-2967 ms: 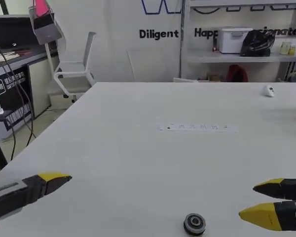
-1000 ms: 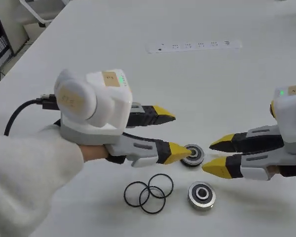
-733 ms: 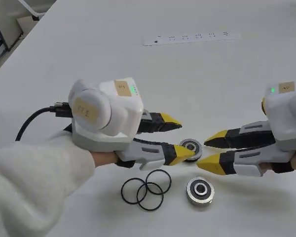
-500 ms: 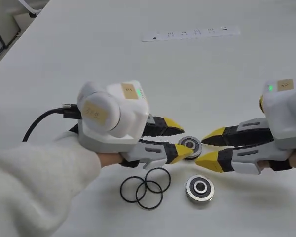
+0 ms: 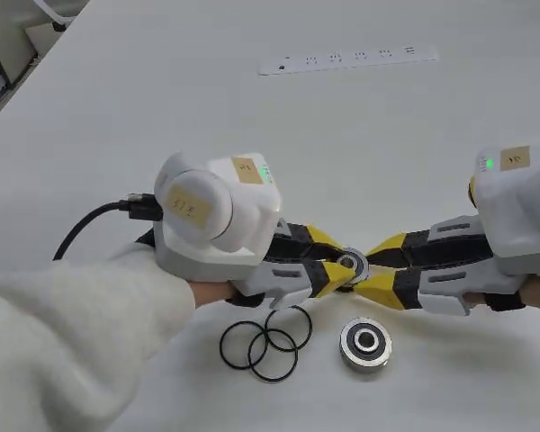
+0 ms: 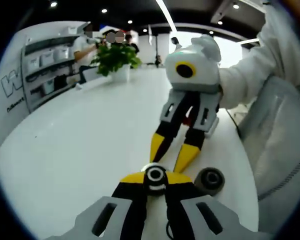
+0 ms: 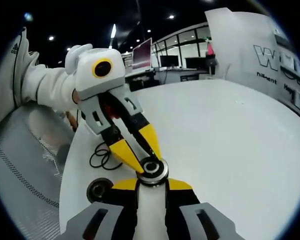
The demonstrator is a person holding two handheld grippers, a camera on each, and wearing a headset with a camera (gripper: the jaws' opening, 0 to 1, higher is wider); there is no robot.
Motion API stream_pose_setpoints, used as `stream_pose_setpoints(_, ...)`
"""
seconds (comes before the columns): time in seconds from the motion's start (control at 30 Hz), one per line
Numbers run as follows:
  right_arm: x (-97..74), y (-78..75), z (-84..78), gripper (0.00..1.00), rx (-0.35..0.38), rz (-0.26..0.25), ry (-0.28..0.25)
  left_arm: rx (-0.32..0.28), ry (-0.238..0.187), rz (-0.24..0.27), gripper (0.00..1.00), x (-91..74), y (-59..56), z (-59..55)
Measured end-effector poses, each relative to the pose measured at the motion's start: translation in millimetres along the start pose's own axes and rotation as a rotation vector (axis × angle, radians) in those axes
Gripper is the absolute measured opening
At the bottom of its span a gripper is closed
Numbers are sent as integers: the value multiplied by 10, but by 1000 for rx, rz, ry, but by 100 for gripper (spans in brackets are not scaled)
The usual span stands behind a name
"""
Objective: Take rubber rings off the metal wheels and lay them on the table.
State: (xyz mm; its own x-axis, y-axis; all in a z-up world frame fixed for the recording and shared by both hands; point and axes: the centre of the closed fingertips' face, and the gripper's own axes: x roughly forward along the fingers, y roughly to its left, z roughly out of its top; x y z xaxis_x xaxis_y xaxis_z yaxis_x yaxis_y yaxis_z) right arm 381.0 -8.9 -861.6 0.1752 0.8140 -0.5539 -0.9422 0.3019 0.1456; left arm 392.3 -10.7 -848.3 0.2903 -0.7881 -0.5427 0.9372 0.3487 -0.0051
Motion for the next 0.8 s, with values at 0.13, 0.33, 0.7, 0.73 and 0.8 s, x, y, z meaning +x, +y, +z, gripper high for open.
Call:
stream_pose_setpoints(0.13,-15,1,-22,13,-18,-2,11,-4,0,-3,14,-6,-9,-6)
stream_pose_setpoints(0.33,-30,-7,-41,9,-25,-7,18,-14,0,2,14,-12,-11,-11)
stream_pose_setpoints(0.7,-26,14,-51,8,-43,-9,26,4,0,17,13,-28,-22,-19)
stream_pose_setpoints(0.73,-25,18,-50,8,-46,-9,26,6,1,18,13,-30,-25,-20)
stream_pose_setpoints(0.8,-24,24,-50,8,-50,-9,26,6,3,19,13,-31,-26,-21)
